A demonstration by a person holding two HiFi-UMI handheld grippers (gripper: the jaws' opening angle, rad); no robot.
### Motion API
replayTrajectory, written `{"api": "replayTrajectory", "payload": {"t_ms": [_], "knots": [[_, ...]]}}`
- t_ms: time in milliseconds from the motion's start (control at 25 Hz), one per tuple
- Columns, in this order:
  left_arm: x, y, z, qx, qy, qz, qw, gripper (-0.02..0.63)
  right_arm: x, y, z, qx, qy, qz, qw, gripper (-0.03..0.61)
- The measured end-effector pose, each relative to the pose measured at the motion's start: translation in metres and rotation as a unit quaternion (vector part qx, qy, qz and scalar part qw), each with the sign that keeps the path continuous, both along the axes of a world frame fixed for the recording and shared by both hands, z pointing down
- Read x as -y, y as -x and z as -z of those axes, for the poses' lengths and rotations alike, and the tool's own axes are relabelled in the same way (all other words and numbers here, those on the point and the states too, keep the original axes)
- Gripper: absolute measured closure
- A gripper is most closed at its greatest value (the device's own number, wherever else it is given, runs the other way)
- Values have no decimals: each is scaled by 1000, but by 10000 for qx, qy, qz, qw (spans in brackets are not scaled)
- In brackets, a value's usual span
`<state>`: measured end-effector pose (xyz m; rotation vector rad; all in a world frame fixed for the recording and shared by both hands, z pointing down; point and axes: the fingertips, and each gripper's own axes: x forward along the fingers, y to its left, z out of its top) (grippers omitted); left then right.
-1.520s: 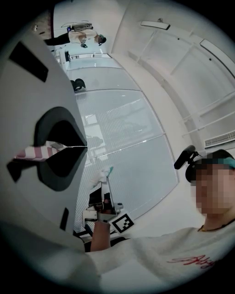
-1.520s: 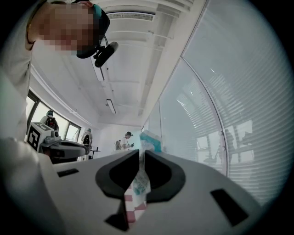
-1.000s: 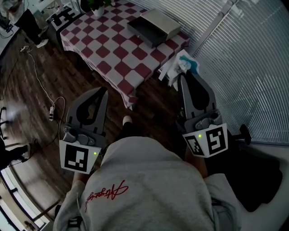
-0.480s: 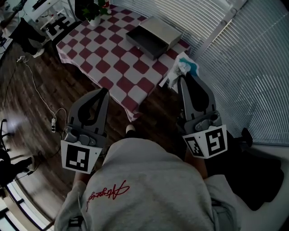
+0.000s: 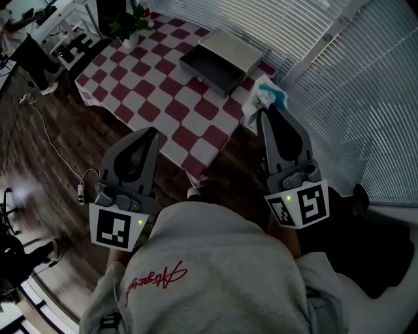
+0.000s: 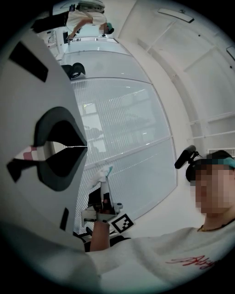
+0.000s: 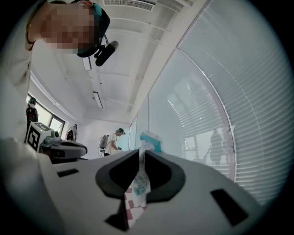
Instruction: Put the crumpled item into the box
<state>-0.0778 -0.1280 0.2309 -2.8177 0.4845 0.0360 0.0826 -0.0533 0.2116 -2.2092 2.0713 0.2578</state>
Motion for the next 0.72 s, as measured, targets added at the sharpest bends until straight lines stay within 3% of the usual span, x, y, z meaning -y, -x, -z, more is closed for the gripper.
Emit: {"api": "replayTrajectory", "payload": {"t_ms": [720], "knots": [[47, -6, -12, 54, 73, -262, 9996, 595, 36, -1, -13, 87, 59, -292, 9995, 531]]}}
